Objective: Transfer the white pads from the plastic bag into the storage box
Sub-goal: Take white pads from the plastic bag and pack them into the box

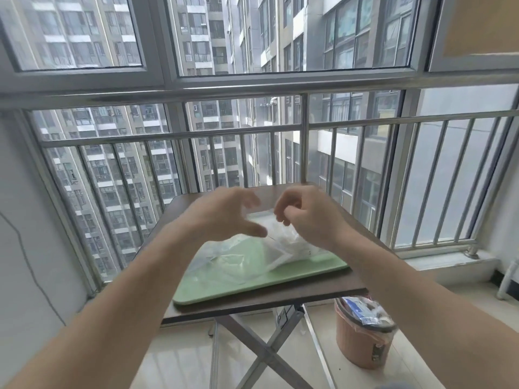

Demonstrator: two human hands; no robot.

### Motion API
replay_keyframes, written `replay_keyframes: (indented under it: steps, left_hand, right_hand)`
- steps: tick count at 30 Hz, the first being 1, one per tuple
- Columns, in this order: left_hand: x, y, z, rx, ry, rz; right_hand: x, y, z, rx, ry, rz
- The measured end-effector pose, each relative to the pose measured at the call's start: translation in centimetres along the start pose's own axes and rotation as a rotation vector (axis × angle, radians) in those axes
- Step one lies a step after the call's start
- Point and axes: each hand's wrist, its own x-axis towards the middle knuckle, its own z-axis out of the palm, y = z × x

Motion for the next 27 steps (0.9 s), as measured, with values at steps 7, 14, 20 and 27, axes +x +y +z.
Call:
replay_keyframes:
  steps: [7, 14, 20, 27]
  left_hand:
    - [-4.1, -3.5, -0.1, 0.177, 0.237, -0.03]
    - [-5.5, -3.1, -2.3, 0.109, 0.593, -0.023]
    - [-6.6, -2.9, -2.8, 0.096, 0.624, -0.035]
    - [-7.5, -3.5, -3.2, 0.024, 0.555, -0.039]
  right_hand:
    - [-3.0, -3.3, 6.2, -0.3, -0.446, -0.126]
    - [-2.4, -4.4, 8.6, -0.784, -0.693, -0.135]
    - [2.2, -6.9, 10.2, -0.843, -0.629, -0.061]
    - [5.7, -6.0, 13.1, -0.773, -0.608, -0.089]
